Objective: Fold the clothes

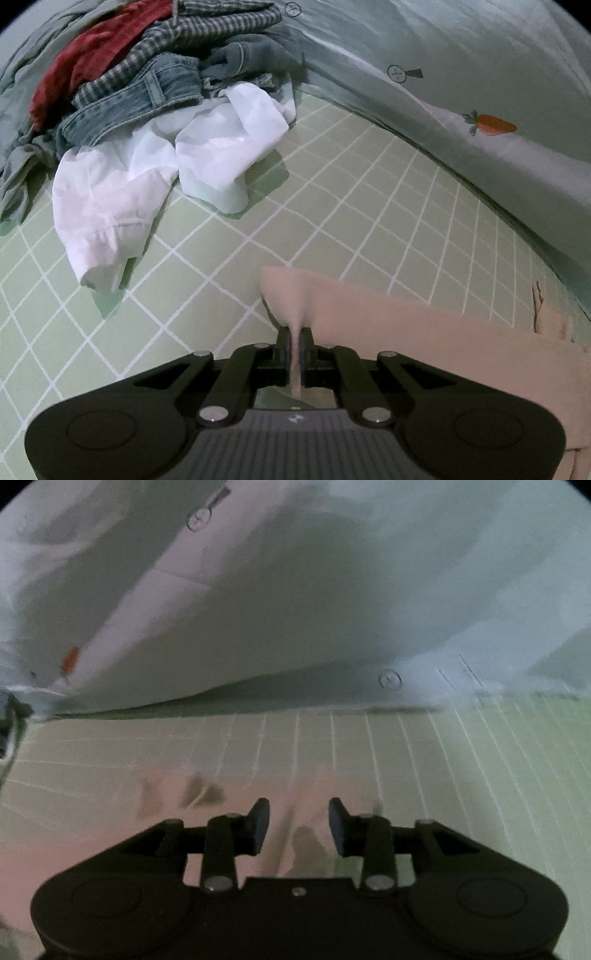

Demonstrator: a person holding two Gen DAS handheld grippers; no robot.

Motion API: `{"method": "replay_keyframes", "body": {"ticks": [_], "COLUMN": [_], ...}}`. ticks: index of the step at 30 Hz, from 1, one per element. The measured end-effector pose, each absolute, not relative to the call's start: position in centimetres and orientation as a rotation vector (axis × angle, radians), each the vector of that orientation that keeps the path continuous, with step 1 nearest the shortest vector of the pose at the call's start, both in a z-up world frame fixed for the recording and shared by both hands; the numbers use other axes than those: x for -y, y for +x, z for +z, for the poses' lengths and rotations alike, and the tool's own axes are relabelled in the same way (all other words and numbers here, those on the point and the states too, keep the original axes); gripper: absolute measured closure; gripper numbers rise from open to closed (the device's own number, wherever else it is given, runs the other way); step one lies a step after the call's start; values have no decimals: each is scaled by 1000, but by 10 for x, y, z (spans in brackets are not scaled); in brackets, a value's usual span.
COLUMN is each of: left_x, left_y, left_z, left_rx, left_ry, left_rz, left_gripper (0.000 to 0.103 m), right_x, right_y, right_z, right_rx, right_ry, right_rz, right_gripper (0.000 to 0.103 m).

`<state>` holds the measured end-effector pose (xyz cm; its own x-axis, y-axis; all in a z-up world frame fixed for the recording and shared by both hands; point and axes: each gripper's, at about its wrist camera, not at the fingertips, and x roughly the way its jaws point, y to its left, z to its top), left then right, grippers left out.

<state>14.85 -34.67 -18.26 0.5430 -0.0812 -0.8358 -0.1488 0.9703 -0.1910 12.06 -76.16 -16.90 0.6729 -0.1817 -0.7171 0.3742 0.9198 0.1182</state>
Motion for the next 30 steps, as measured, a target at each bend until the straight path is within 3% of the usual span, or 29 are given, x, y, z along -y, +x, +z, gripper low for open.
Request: {"method": "replay_keyframes", "body": {"ticks": [2, 3, 4, 12, 20, 25, 27, 28, 30], "left_x": [347, 347, 347, 356, 408, 464, 489, 500, 512], "left_y": [146, 145, 144, 128, 102, 75, 66, 61, 53], "left_z": [-180, -179, -177, -156, -123, -129, -140, -145, -153], "left_rx": [-993, -991, -988, -942, -866, -958, -1040, -1075, -1104], "left_ry": [-251, -251, -251, -257, -232, -175, -115, -81, 8], "left_rz": [38, 34, 30, -32, -264, -527, -627, -666, -664], "left_gripper": [97, 97, 97, 97, 97, 96, 85, 81, 61], "right_x": [750, 744, 739, 730, 737, 744, 747, 748, 747], "right_y": [93, 80, 67, 31, 19, -5, -13, -17, -18], "right_z": [-168, -169, -171, -200, -192, -189, -188, -188, -185], "right_rx": [-770, -771, -774, -853, -852, -836, -838, -839, -820], "right_ry": [321, 344, 366, 410, 479, 498, 498, 494, 477], "right_rz": [-320, -313, -304, -290, -337, -370, -388, -398, -400], "right_gripper": [78, 94, 99, 99, 82, 70, 67, 60, 46]}}
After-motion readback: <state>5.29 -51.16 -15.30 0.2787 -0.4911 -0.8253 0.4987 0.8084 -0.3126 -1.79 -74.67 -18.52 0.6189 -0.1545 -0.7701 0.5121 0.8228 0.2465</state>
